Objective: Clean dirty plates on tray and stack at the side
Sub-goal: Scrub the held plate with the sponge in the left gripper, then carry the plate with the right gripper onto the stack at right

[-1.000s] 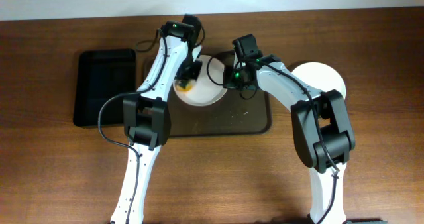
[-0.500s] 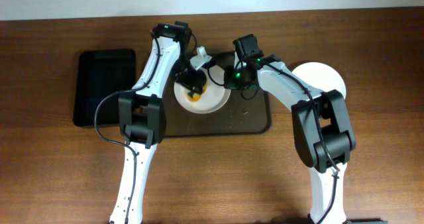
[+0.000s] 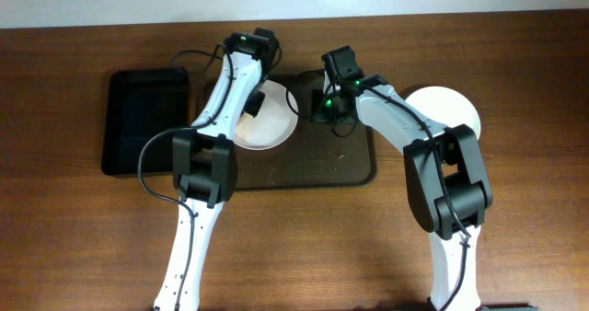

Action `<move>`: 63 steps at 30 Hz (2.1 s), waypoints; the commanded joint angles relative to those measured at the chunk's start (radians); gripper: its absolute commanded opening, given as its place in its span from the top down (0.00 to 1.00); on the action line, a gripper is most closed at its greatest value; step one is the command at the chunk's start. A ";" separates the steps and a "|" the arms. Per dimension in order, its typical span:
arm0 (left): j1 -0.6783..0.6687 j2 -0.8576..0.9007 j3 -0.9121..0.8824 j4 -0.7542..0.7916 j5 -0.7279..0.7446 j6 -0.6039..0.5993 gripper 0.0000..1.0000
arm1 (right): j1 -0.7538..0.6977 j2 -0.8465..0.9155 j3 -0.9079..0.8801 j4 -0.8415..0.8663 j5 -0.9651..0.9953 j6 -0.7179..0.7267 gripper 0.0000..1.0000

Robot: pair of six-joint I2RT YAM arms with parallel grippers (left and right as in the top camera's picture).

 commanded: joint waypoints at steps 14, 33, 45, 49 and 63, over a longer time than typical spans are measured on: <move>0.058 0.146 -0.071 0.020 0.637 0.039 1.00 | 0.012 0.098 -0.003 0.198 -0.177 -0.126 0.72; 0.073 0.146 -0.071 0.010 -0.200 -0.591 1.00 | 0.020 0.098 -0.003 0.148 -0.106 0.025 0.96; 0.099 0.146 0.087 -0.091 0.874 0.125 1.00 | 0.020 0.099 -0.003 0.087 -0.106 0.048 0.96; 0.118 0.127 0.286 -0.165 0.911 0.116 1.00 | 0.021 0.099 -0.003 0.034 -0.106 0.074 0.95; 0.178 -0.005 0.528 -0.165 0.815 -0.004 1.00 | -0.014 -0.027 -0.003 -0.036 -0.069 0.020 0.96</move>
